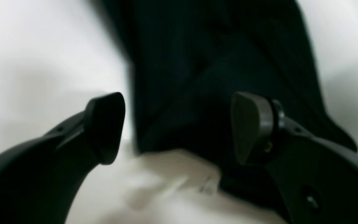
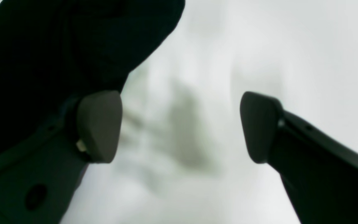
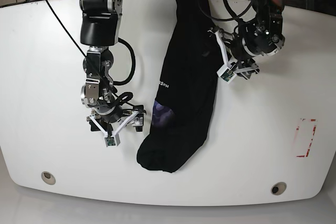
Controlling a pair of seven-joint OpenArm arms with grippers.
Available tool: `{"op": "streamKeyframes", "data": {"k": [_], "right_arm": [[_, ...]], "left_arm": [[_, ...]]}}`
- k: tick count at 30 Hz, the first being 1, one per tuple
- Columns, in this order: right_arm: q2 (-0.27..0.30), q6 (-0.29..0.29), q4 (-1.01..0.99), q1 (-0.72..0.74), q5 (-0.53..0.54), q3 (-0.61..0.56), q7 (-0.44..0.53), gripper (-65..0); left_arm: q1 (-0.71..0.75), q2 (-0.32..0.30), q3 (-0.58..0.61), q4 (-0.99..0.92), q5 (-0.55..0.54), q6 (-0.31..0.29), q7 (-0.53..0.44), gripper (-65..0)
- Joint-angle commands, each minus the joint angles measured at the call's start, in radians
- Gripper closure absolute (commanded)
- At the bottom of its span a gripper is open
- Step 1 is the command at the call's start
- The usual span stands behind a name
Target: Layout the t-shirt on the table in an organized manner, then fold the t-shirt properly
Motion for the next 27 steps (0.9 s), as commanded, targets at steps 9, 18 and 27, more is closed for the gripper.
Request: {"op": "streamKeyframes", "data": {"k": [9, 18, 27], "right_arm": [[0.019, 0.002, 0.023, 0.026, 0.005, 0.001, 0.025, -57.4], [0.032, 0.002, 0.023, 0.034, 0.005, 0.001, 0.025, -57.4], [0.027, 0.002, 0.02, 0.082, 0.005, -0.006, 0.027, -57.4]], "left_arm": [[-0.035, -0.009, 0.036, -0.106, 0.006, 0.007, -0.02, -49.9], [-0.065, -0.067, 0.036, -0.237, 0.0, 0.005, 0.018, -24.7], [-0.048, -0.162, 0.011, -0.214, -0.003, 0.002, 0.017, -4.2]]}}
